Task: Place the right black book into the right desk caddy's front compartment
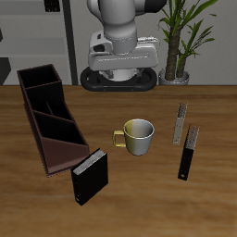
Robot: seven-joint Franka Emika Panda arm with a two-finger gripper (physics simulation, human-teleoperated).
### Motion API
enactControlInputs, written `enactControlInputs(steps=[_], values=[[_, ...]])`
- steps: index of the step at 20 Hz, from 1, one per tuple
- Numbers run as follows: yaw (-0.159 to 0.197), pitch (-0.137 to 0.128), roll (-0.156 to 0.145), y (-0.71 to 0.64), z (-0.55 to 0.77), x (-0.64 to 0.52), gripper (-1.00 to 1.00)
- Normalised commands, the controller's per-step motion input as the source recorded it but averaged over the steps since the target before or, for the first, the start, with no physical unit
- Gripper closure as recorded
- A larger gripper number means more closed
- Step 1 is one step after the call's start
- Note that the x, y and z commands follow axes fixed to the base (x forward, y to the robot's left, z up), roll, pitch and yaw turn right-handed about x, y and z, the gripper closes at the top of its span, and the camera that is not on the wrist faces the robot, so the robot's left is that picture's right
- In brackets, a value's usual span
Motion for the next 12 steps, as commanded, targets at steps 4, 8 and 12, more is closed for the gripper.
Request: enactControlInputs(steps=[4,8,12], values=[[0.042,0.016,0.031,-0.01,-0.05,0.14,-1.00],[0.023,-0.010,-0.051,-0.20,0.06,0.20,-1.00],[0.023,-0.003,-0.002,-0.18,0.08,0.24,-1.00]])
